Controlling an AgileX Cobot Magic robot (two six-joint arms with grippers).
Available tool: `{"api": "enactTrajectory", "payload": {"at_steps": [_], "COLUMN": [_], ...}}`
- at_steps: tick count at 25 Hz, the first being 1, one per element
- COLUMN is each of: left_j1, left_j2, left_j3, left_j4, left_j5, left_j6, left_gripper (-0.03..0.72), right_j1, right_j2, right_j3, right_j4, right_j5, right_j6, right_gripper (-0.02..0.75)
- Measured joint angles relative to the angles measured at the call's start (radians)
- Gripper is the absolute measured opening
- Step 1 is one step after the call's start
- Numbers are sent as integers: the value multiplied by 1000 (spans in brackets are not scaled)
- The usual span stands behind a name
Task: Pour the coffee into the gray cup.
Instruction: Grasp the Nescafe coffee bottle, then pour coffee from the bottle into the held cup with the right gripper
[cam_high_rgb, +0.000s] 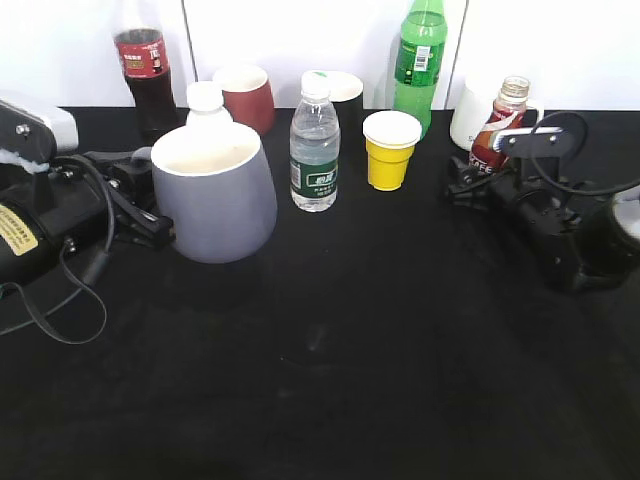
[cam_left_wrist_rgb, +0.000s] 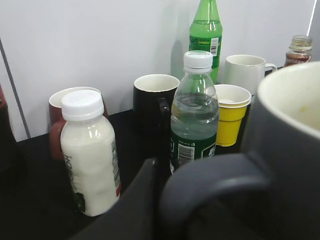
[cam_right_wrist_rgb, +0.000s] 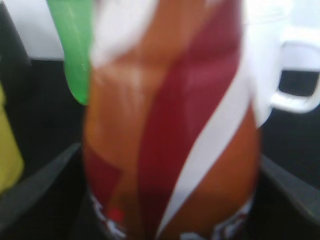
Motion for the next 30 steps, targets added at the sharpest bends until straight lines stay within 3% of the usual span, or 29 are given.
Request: {"api": "enactTrajectory", "payload": {"at_steps": [7, 14, 18, 21, 26, 30], "left_j1": [0, 0, 0, 0, 0, 0], "left_j2": [0, 0, 0, 0, 0, 0], "left_j3": [0, 0, 0, 0, 0, 0], "left_j4": [0, 0, 0, 0, 0, 1], "left_j5": [0, 0, -23, -23, -23, -23], "left_j6": [0, 0, 0, 0, 0, 0], "left_gripper": [57, 57, 57, 57, 57, 57], "right_j1": [0, 0, 0, 14, 185, 339], "right_j2": [3, -28, -210, -385, -572, -592], "right_j3": [-27, 32, 177, 236, 241, 241], "right_j4": [1, 0, -1, -69, -129, -190], "right_j5": [34, 10, -18, 51, 211, 274], "right_j6": [0, -48, -53, -52, -52, -52], "right_gripper": [512, 511, 511, 511, 511, 511]}}
